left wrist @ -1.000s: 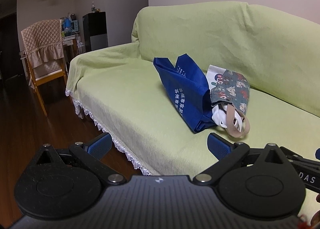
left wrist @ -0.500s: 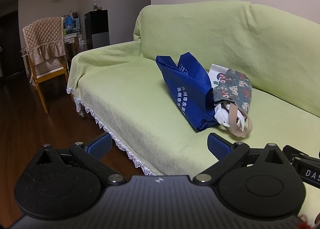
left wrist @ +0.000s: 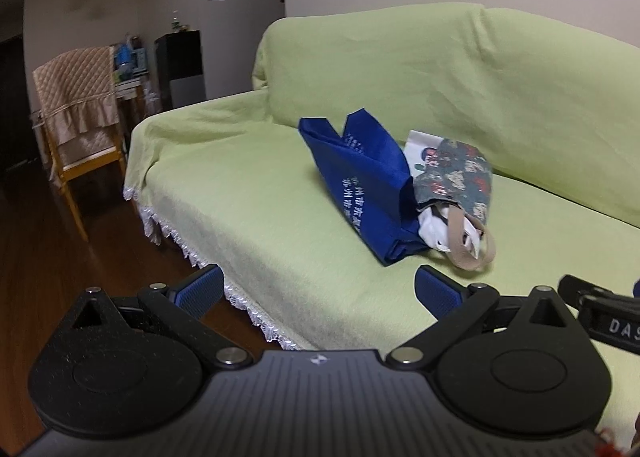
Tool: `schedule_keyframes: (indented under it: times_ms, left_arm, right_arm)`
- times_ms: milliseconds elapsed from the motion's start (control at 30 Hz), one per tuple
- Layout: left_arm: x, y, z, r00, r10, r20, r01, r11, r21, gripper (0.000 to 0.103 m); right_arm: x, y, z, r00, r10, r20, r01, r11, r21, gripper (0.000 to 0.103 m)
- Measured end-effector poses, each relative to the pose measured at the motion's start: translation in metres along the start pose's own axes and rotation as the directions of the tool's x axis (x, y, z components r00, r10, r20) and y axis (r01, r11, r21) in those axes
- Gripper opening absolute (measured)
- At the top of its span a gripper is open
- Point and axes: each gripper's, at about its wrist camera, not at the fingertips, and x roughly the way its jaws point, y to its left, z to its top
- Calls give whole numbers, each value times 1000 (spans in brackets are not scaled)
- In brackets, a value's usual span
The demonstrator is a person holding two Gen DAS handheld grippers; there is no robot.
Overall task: Fold shopping bag
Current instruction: 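Move both grippers toward the blue bag lying on the sofa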
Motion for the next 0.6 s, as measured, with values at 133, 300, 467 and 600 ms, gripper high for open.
schedule_keyframes:
  times_ms: [133,300,467,600]
  left_arm:
    - [1,-3,-1,1000,22,-16,-22,1000,17,102]
    - [7,1,0,998,-6,-60,6,1000,-13,102]
    - [16,2,-1,994,-31,-107,29,999,-18,102]
    - [23,4,-3,988,-50,-143,47,999,-23,102]
  right_arm:
    - [0,0,0,1000,5,0,-5,1000,-1,102]
    - [-1,-2,0,1000,11,-2,-11,1000,5,102]
    - [0,-3,-1,1000,18,-5,-18,1000,14,102]
    - [3,-6,-2,999,43,-23,-42,998,40,102]
